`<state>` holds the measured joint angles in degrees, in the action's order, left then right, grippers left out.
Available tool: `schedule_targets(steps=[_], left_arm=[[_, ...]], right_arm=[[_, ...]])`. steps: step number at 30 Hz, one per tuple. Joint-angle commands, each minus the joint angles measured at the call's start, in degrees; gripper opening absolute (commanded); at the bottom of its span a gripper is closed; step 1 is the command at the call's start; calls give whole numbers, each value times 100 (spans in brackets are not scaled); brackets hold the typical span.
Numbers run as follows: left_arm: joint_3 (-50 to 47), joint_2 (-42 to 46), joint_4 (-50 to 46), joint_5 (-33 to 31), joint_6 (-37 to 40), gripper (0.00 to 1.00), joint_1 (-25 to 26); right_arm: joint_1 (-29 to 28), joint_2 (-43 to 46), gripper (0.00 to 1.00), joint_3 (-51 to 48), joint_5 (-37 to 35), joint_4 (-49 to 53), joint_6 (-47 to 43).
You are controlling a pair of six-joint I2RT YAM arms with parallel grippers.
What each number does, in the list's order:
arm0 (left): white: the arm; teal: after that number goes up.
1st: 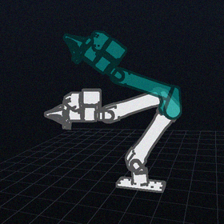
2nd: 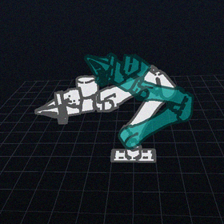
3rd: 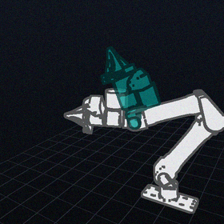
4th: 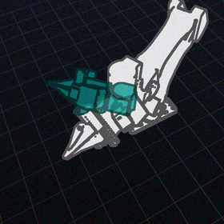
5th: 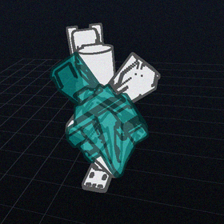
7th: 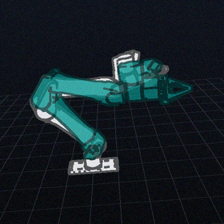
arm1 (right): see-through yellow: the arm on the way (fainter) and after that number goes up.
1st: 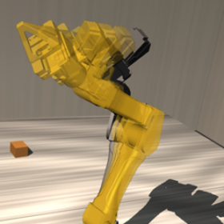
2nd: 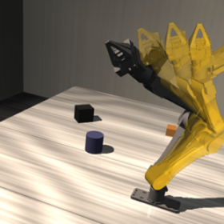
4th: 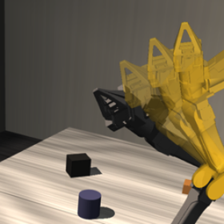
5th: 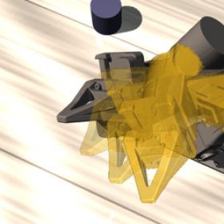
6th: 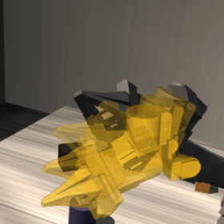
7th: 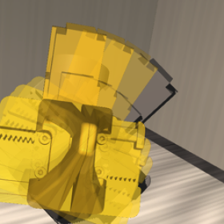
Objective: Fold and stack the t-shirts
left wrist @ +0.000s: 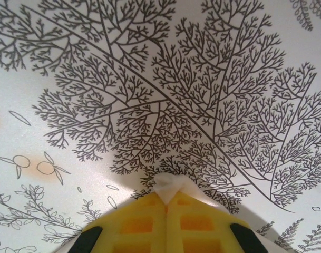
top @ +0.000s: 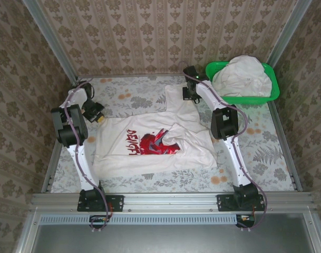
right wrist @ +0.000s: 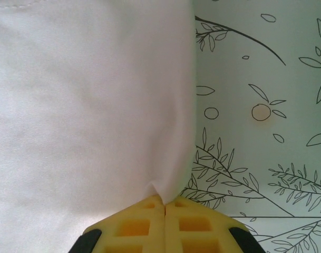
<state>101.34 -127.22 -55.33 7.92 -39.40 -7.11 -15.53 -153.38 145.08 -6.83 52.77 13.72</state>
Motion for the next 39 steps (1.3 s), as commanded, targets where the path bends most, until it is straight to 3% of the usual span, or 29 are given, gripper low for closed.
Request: schedule_targets(steps=[1,18,26,39], left_arm=[[45,412,13,35,-30,0,31],[-567,1665,-219,217,479,0,9],[-1376,2465,-175,388,608,0,-86],[-2669,3806,-276,623,939,0,-547]], right_arm=[[14,603,0,71,-27,68,-149],[-80,2927,0,-2495,472,-560,-80],[-182,3956,0,-3635,853,-723,-92],[-399,5574,0,-4991,797,-257,-597]])
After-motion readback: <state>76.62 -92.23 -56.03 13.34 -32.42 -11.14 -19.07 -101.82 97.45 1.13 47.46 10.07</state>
